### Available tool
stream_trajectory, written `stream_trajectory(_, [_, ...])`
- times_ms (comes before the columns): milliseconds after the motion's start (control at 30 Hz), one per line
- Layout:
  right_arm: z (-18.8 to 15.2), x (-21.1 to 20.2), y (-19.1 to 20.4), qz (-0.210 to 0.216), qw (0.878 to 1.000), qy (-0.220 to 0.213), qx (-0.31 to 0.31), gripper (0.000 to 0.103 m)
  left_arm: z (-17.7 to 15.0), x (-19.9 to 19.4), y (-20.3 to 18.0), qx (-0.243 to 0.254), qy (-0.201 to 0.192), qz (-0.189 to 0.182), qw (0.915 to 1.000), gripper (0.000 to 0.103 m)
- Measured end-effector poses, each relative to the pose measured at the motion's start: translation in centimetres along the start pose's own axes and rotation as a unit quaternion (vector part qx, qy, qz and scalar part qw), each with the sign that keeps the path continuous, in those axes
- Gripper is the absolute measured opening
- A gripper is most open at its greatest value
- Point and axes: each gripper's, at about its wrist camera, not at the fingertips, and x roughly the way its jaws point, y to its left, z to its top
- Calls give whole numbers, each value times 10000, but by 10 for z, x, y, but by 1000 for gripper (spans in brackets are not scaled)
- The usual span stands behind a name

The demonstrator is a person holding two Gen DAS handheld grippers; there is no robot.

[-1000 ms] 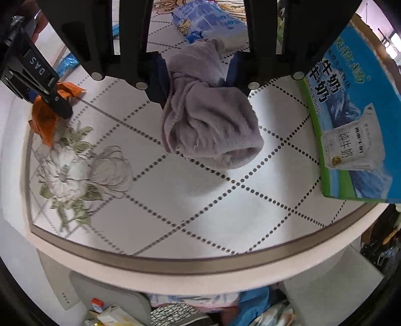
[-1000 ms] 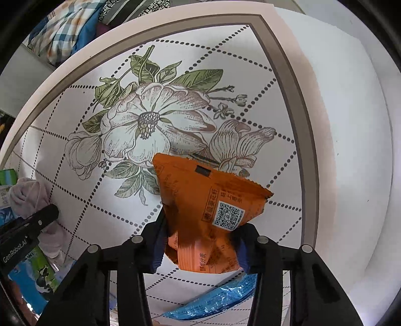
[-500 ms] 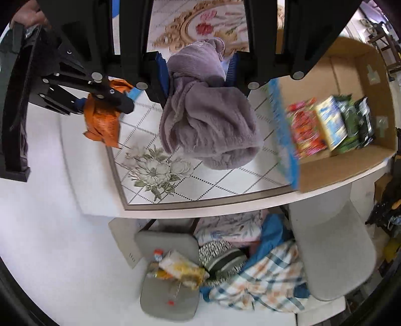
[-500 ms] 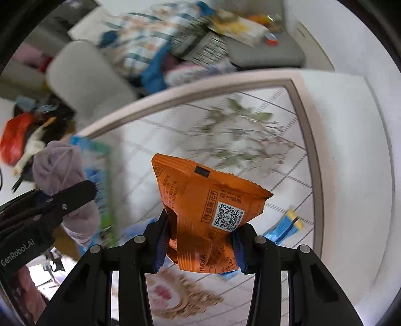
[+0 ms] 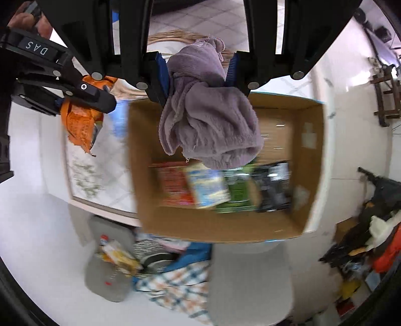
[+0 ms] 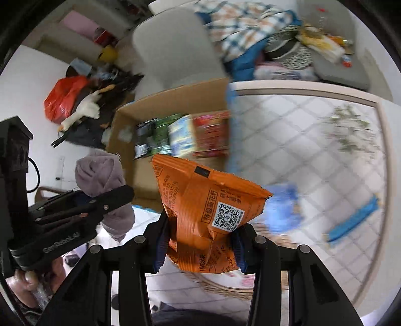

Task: Organize soft objects
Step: 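Carry cloth and orange bag into the box and open both tools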

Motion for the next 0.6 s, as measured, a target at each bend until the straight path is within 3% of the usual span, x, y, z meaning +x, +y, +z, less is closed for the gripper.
stream_trajectory(300, [24, 92, 85, -96, 9994, 322, -33, 45, 31, 38, 95, -190, 446, 211, 9986, 34])
stream_trajectory(600, [45, 168, 107, -276, 9974, 668, 42, 45, 56, 94, 134, -270, 1149, 77, 9930, 35])
